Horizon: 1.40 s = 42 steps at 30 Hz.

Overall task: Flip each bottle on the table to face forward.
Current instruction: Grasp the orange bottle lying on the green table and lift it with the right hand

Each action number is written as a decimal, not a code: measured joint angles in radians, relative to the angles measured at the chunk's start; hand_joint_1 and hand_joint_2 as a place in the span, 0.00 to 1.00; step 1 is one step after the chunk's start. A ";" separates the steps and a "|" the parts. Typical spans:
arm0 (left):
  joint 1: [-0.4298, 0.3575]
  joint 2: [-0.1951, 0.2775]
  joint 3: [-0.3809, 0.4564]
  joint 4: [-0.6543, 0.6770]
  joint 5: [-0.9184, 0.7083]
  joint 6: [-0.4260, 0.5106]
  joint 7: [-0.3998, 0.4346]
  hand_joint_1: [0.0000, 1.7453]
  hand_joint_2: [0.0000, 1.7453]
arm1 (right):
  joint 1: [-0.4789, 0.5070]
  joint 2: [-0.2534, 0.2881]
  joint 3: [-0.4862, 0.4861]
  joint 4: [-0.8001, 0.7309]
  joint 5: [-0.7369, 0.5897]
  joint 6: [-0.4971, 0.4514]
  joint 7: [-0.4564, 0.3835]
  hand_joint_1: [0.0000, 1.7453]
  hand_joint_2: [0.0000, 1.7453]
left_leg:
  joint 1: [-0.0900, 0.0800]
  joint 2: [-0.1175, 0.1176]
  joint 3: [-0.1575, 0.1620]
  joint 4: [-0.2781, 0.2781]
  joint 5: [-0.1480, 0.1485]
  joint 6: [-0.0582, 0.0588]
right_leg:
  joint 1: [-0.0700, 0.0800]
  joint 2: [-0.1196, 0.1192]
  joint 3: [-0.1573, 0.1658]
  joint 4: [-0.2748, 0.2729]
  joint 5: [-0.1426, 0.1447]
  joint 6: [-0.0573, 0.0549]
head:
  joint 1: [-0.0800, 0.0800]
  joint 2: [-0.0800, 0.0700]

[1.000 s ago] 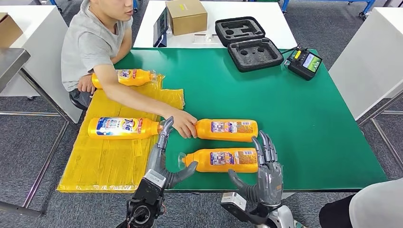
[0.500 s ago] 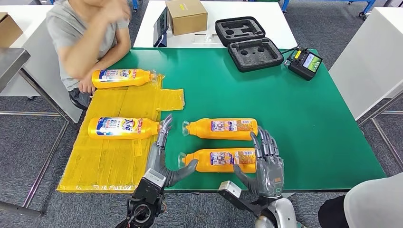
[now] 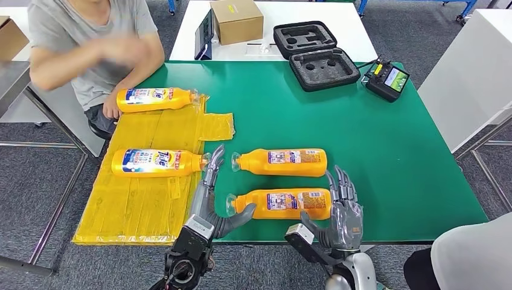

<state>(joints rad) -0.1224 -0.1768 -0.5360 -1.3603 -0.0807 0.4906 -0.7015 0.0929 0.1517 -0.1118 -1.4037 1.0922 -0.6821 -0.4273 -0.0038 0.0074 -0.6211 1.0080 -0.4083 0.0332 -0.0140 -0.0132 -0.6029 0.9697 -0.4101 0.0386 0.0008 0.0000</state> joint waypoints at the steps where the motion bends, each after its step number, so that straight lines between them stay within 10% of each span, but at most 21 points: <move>1: 0.000 0.000 0.000 0.000 0.000 0.000 0.000 0.00 1.00 | 0.000 -0.001 0.000 0.002 0.000 0.000 0.000 0.00 1.00 | 0.000 0.000 0.000 0.000 0.000 0.000 | 0.000 0.000 0.000 0.000 0.000 0.000 | 0.000 0.000; 42: -0.004 -0.018 0.042 0.048 -0.020 -0.001 0.000 0.00 1.00 | -0.136 -0.035 0.020 0.278 -0.034 0.077 -0.015 0.00 1.00 | 0.000 0.000 0.000 0.000 0.000 0.000 | 0.000 0.000 0.000 0.000 0.000 0.000 | 0.000 0.000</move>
<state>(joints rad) -0.1263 -0.1951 -0.4940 -1.3123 -0.1007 0.4899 -0.7015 -0.0432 0.1171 -0.0922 -1.1255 1.0578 -0.6047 -0.4421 -0.0038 0.0074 -0.6214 1.0081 -0.4079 0.0334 -0.0141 -0.0133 -0.6029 0.9698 -0.4099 0.0387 0.0009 0.0000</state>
